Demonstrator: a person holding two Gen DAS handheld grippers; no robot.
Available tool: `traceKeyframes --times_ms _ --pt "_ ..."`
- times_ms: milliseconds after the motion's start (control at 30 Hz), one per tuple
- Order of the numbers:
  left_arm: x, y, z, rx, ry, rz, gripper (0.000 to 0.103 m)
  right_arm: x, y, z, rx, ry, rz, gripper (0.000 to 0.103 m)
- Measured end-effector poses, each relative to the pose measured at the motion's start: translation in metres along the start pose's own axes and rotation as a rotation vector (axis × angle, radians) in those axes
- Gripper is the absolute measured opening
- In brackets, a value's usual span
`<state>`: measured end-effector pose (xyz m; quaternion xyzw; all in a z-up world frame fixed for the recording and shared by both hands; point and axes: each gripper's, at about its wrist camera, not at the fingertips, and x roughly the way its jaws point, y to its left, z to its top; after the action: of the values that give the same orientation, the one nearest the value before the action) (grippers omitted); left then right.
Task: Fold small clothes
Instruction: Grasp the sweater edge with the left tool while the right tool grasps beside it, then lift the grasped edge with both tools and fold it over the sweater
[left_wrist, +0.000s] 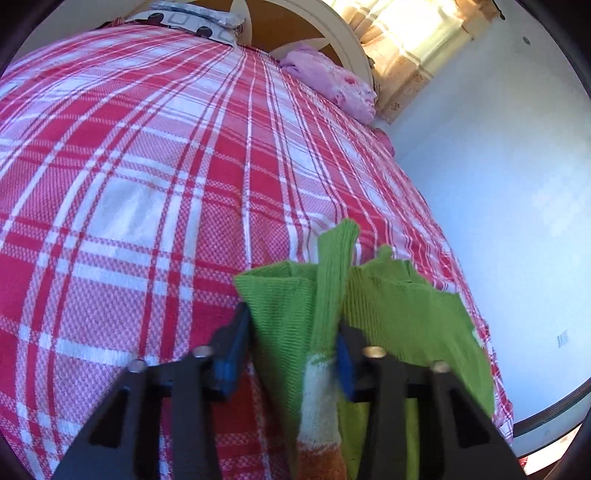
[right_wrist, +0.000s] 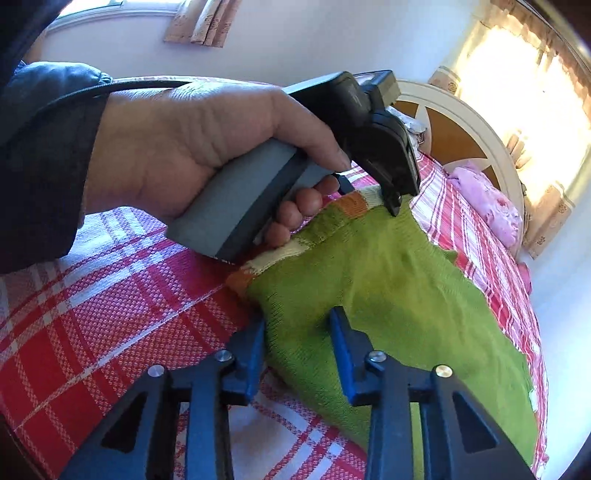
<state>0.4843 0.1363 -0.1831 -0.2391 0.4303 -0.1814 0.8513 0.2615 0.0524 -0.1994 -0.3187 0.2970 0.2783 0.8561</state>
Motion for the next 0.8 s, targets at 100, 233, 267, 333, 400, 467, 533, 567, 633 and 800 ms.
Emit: traceKeyframes --times_ms 100,233,267,333,400,467,533,567,633,800 --pt "-0.004 0.002 -0.001 -0.021 -0.014 -0.030 0.018 -0.007 -0.007 0.001 0.038 -0.028 0.020 0.011" --pt "-0.012 0.001 -0.003 -0.049 -0.036 -0.061 0.017 -0.024 -0.013 0.000 0.079 -0.070 0.042 0.007" --pt "-0.014 0.002 -0.002 -0.061 -0.040 -0.076 0.017 -0.028 -0.016 0.000 0.089 -0.079 0.047 0.007" --pt "-0.020 0.003 0.000 -0.101 -0.051 -0.122 0.017 -0.035 -0.022 -0.002 0.109 -0.094 0.053 0.007" --pt "-0.026 0.001 0.001 -0.132 -0.071 -0.165 0.017 -0.042 -0.033 -0.005 0.144 -0.114 0.062 0.007" --pt "-0.027 -0.007 0.003 -0.134 -0.082 -0.172 0.017 -0.048 -0.049 -0.009 0.203 -0.123 0.081 0.007" --pt "-0.028 -0.017 0.005 -0.124 -0.096 -0.178 0.017 -0.053 -0.065 -0.014 0.255 -0.136 0.094 0.007" --pt "-0.028 -0.022 0.006 -0.123 -0.100 -0.183 0.016 -0.057 -0.074 -0.017 0.283 -0.146 0.101 0.006" --pt "-0.029 -0.034 0.009 -0.114 -0.109 -0.195 0.016 -0.062 -0.084 -0.022 0.316 -0.159 0.107 0.006" --pt "-0.028 -0.071 0.017 -0.074 -0.120 -0.229 0.016 -0.080 -0.113 -0.038 0.398 -0.212 0.126 0.006"
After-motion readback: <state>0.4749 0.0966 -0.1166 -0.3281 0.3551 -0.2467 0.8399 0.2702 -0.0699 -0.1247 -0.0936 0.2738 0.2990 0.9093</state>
